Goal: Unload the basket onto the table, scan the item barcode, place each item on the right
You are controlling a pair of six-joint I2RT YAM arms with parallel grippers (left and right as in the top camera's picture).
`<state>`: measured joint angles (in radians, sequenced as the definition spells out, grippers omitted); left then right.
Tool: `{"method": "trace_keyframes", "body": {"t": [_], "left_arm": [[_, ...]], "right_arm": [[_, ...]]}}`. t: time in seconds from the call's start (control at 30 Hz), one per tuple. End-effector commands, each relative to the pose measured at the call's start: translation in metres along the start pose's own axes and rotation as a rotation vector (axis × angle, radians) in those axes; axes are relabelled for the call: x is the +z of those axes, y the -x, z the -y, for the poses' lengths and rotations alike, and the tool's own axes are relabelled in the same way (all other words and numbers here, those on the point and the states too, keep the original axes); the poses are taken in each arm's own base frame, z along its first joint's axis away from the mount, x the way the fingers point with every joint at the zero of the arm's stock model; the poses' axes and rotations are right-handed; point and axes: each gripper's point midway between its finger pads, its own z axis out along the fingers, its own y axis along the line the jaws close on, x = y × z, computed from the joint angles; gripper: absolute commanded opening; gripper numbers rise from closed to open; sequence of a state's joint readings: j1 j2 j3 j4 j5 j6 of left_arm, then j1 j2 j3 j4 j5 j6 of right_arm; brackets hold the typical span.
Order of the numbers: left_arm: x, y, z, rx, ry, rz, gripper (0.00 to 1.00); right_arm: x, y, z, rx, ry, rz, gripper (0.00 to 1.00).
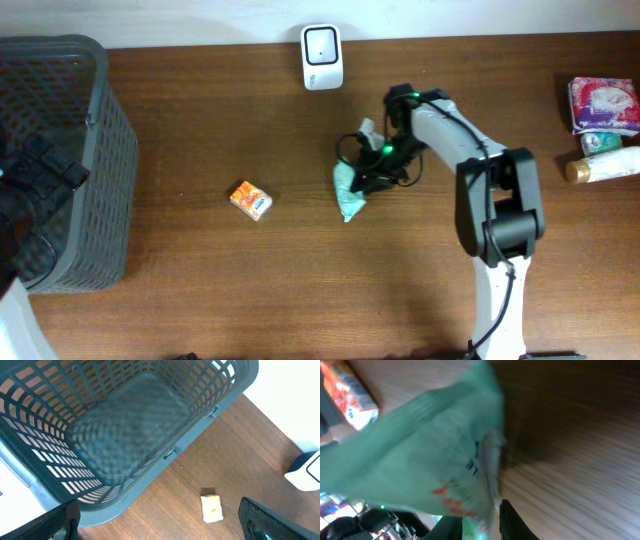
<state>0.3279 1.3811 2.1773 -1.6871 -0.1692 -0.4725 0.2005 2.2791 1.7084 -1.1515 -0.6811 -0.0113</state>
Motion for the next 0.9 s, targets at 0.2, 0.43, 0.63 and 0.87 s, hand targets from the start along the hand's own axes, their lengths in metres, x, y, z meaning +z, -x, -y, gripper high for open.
{"method": "trace_keyframes", "body": {"t": [0.2, 0.43, 0.63, 0.87], "left_arm": [[-0.001, 0.001, -0.002, -0.013, 0.006, 0.004, 0.99], [-0.001, 0.001, -0.002, -0.013, 0.006, 0.004, 0.99], [-0.001, 0.001, -0.002, -0.013, 0.006, 0.004, 0.99], [-0.001, 0.001, -0.002, -0.013, 0.006, 0.004, 0.99]], "right_arm": [[-0.068, -0.007, 0.041, 0.124, 0.017, 0.027, 0.41], [-0.043, 0.012, 0.022, -0.050, -0.051, 0.051, 0.99], [-0.018, 0.013, 0.030, -0.019, -0.121, 0.048, 0.93], [0.008, 0.021, 0.021, -0.036, -0.112, 0.079, 0.04]]}}
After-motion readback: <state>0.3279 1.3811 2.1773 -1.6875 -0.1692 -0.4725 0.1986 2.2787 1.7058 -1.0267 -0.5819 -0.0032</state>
